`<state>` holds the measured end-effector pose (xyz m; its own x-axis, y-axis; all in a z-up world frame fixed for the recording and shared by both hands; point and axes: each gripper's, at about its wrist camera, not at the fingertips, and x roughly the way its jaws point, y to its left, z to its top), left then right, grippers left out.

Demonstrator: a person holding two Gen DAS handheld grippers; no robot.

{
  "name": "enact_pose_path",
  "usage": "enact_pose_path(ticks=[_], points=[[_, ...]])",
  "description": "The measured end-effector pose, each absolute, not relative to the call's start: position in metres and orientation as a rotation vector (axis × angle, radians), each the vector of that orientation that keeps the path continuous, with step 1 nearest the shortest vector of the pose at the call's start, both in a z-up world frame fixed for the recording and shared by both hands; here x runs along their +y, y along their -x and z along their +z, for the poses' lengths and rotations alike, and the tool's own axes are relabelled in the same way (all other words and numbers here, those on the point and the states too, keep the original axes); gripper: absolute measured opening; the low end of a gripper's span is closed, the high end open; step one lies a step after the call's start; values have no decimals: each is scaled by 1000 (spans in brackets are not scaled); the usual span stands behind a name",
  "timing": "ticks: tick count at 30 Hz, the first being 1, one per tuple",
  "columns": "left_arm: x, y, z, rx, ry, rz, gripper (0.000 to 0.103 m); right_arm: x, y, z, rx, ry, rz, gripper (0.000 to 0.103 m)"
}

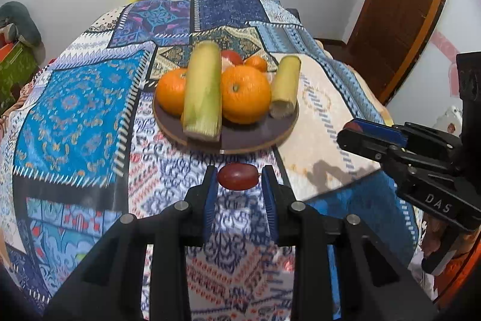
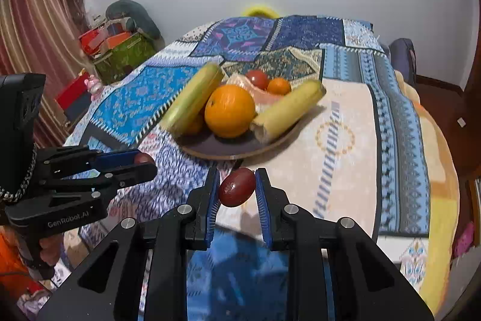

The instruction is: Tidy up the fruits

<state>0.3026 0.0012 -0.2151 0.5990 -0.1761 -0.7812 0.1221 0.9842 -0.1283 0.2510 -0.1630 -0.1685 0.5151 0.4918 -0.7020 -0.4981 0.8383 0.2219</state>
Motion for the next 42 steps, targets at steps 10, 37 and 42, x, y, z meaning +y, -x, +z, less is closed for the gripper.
enact_pose_path(ticks=[10,37,42], points=[[-14,-339,-231,911,53,-198,30,-152,-282,-180,832,-6,606,22],[-11,-338,-234,927,104,-218,35,-153,-308,-205,914,-73,612,48],[-5,-313,-200,852,102,-190,35,-161,-293,-175,838,-53,584,48]])
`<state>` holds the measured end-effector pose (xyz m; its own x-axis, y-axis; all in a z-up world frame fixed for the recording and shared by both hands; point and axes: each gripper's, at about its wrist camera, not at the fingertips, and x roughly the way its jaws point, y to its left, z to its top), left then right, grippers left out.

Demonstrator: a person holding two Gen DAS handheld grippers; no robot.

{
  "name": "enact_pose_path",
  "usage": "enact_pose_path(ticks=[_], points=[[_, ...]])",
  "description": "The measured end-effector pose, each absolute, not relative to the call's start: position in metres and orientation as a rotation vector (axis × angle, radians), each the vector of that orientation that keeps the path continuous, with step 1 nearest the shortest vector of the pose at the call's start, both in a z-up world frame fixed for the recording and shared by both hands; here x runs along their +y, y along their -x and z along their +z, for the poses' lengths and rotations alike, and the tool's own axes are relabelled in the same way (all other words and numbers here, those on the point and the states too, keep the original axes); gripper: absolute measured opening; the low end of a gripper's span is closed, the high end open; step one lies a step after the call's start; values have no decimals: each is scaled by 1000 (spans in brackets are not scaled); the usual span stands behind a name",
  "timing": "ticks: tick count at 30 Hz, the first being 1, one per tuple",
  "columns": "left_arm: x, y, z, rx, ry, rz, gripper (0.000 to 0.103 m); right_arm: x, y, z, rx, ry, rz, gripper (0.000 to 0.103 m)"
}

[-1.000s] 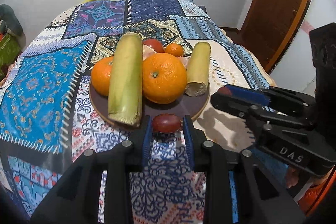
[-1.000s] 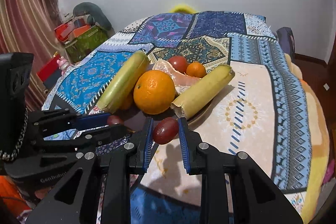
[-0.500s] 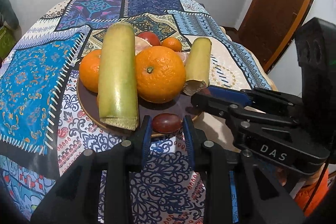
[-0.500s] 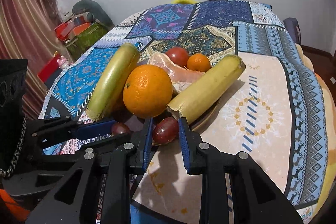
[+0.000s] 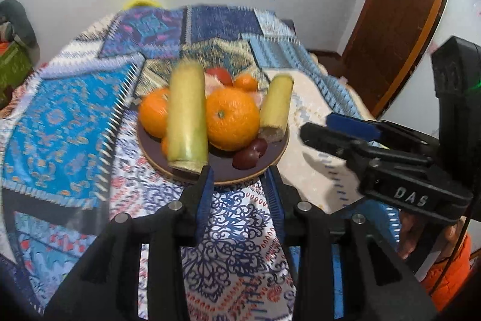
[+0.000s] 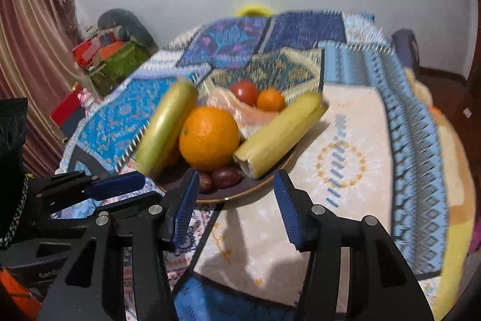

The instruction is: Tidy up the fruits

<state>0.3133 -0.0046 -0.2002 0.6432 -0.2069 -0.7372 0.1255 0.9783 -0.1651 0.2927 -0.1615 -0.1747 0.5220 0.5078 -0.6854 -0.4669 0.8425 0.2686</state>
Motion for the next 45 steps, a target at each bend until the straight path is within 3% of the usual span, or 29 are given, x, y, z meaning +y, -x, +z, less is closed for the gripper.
enact_pose_path(ticks=[15,25,30,33,35,39,45], points=[[12,-172,-30,386,79,-68,35,-190,-173,-12,414,-44,527,48],[17,-96,19,207,57,-38,63,-192,-91,34,211,-73,506,51],[17,-78,26,174,45,-28,70,-189,-81,33,177,-78,476,76],[17,-72,28,163,42,-22,75,-189,-78,34,169,-83,457,83],[18,-69,28,154,47,-20,87,-190,-74,35,162,-84,442,88],[16,-64,28,143,36,-16,91,-187,-66,38,135,-66,405,100],[16,-59,25,139,39,-11,102,-189,-58,37,123,-60,384,103]])
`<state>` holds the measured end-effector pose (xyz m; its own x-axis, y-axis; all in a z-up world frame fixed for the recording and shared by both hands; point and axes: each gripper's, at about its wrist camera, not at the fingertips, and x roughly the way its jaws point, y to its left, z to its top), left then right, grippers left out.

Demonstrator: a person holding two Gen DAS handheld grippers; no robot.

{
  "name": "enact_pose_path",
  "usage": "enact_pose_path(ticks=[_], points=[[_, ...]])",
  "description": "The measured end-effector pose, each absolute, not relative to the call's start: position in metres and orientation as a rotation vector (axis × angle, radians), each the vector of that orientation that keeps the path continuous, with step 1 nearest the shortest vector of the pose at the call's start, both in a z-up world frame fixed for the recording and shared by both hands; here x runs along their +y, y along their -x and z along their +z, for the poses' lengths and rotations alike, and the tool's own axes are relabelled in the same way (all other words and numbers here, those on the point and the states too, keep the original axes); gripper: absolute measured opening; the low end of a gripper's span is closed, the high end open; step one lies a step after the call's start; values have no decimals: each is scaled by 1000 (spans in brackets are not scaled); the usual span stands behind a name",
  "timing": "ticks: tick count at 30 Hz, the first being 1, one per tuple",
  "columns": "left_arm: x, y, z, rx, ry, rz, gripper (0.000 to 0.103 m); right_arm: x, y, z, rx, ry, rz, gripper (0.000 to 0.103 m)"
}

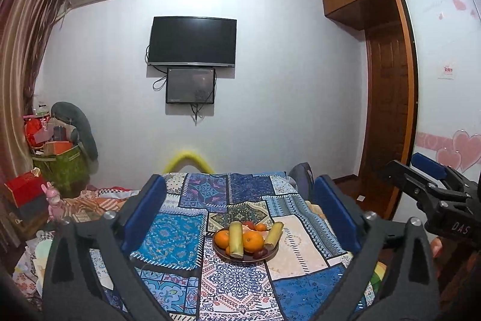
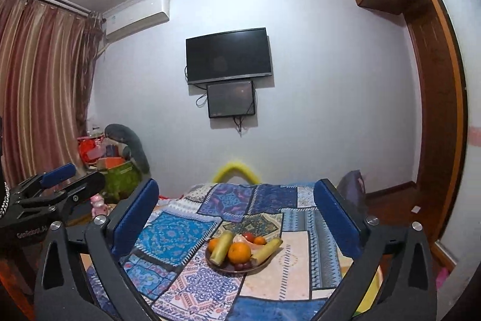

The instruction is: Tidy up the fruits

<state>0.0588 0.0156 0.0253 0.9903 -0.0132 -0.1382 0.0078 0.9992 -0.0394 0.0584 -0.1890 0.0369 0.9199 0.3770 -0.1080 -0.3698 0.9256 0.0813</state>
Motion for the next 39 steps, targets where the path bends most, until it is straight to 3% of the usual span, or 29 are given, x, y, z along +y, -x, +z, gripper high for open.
enact_pose_path(ticks=[39], points=[[14,-55,23,141,39,-10,103,-192,-46,39,116,-29,348,103]])
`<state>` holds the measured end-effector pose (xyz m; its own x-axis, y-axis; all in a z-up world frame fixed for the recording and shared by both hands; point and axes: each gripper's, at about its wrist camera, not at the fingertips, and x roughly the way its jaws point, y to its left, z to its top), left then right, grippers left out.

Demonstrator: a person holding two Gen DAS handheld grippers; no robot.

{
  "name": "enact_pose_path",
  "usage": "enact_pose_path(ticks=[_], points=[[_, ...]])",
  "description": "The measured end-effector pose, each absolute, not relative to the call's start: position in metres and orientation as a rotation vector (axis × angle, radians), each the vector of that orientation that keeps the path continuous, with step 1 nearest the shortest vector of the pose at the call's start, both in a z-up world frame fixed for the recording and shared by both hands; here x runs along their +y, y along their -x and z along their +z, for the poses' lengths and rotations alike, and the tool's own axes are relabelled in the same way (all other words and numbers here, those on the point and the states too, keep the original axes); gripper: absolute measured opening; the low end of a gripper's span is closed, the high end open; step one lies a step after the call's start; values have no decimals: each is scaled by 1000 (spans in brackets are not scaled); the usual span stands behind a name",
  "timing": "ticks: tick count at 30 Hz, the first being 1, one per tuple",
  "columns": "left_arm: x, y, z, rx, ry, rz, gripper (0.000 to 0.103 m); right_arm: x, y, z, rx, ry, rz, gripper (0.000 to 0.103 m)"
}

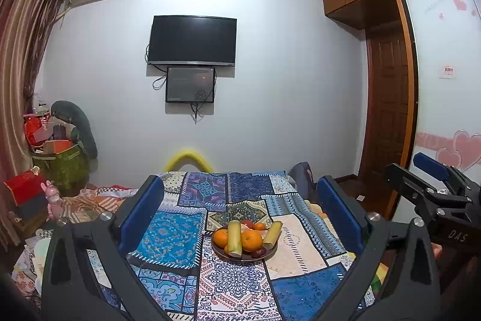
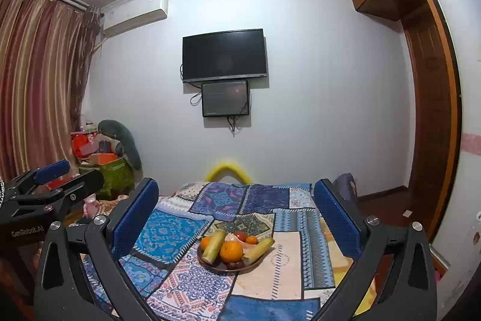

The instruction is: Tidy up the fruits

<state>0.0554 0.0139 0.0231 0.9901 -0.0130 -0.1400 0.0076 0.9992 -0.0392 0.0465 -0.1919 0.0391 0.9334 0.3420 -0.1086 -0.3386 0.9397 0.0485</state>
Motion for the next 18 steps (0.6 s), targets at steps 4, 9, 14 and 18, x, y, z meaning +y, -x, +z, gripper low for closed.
enact_pose_path(ticks=[4,9,14,18], points=[[12,-55,24,140,33,-16,103,-192,-46,40,114,-29,349,103],[11,-55,24,140,28,-22,103,-192,-45,41,109,-28,348,103],[11,-56,24,144,40,-33,103,-192,-45,41,106,-28,347,103],[11,-58,24,153,41,-41,103,-192,-46,42,107,-24,345,103]])
